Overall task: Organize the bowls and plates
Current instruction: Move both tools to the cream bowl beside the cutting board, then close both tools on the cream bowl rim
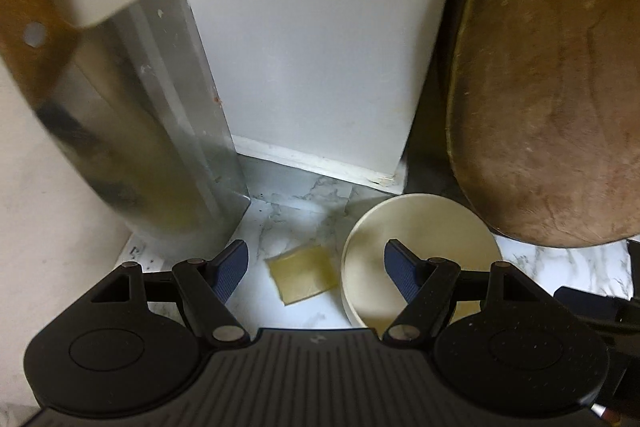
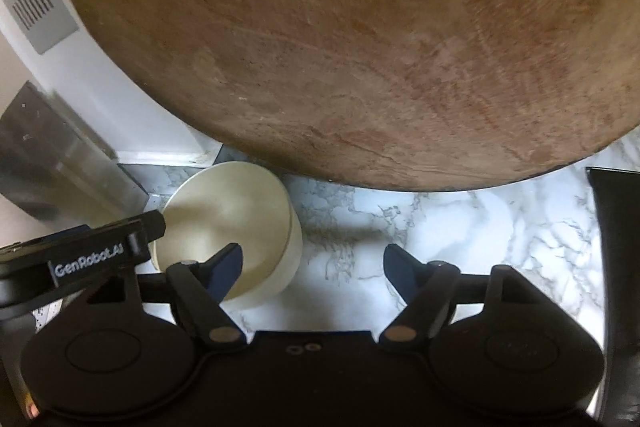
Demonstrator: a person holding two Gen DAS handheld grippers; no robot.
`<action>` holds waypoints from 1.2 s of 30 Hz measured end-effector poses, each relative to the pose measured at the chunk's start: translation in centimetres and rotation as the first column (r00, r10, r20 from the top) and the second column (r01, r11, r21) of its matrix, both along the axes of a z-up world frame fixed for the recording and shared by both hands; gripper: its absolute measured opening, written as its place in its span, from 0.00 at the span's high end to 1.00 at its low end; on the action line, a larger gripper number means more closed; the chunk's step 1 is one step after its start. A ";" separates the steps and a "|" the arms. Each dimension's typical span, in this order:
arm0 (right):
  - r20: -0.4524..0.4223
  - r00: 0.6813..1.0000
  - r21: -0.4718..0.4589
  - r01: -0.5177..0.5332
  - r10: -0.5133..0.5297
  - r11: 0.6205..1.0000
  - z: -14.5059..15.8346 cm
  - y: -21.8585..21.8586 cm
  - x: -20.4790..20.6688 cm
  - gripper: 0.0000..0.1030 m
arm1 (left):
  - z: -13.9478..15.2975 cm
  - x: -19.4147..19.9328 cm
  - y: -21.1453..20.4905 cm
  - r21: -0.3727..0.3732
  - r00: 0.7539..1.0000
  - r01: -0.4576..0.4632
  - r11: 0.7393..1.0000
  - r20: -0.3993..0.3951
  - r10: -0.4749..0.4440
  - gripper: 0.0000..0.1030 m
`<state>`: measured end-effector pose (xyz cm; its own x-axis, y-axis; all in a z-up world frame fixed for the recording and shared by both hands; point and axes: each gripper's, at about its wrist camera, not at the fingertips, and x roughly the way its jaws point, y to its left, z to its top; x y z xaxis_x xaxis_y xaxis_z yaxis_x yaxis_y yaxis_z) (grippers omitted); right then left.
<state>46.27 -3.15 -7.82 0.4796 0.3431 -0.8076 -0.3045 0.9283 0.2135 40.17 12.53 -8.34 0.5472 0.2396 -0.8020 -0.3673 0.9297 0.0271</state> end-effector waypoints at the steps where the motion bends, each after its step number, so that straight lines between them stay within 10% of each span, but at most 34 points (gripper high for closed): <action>1: -0.004 1.000 -0.001 -0.003 0.003 1.000 -0.3 0.2 0.2 0.29 | -0.2 0.2 0.1 -0.003 1.000 0.001 1.000 0.003 -0.001 0.28; 17: -0.016 0.998 -0.015 -0.055 0.055 0.998 -2.6 2.4 1.4 0.73 | -2.1 1.8 -0.7 -0.005 0.999 0.019 1.000 -0.027 -0.019 0.81; 36: 0.003 1.000 -0.020 -0.028 0.029 0.999 -1.6 1.2 -0.5 0.94 | -2.2 -1.0 -1.8 -0.069 0.998 0.047 0.997 -0.036 -0.049 0.94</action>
<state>45.74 -1.95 -9.42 0.4723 0.3405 -0.8130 -0.3316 0.9232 0.1941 39.16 10.74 -10.50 0.5259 0.1576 -0.8358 -0.3221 0.9464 -0.0242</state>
